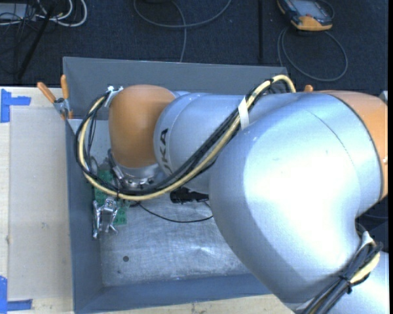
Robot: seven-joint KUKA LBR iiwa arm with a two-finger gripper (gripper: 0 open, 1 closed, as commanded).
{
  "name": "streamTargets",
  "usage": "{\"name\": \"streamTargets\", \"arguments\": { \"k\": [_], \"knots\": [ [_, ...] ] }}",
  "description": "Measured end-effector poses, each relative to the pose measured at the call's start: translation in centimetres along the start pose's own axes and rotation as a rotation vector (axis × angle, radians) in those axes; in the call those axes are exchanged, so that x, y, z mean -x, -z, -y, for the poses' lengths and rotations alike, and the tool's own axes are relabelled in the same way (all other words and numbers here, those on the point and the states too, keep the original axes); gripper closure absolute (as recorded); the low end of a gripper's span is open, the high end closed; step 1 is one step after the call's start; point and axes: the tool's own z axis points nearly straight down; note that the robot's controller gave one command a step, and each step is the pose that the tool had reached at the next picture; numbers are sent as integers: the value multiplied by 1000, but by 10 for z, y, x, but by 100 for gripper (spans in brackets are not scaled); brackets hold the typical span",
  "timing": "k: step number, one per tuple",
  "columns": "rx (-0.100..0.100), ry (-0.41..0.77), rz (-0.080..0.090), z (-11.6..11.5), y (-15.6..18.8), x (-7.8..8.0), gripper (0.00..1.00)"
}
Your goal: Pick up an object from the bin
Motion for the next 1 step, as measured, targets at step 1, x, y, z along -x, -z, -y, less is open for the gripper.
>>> {"name": "streamTargets", "arguments": {
  "k": [1],
  "knots": [
    [17,-123,34,58,131,-36,100]
  ]
}}
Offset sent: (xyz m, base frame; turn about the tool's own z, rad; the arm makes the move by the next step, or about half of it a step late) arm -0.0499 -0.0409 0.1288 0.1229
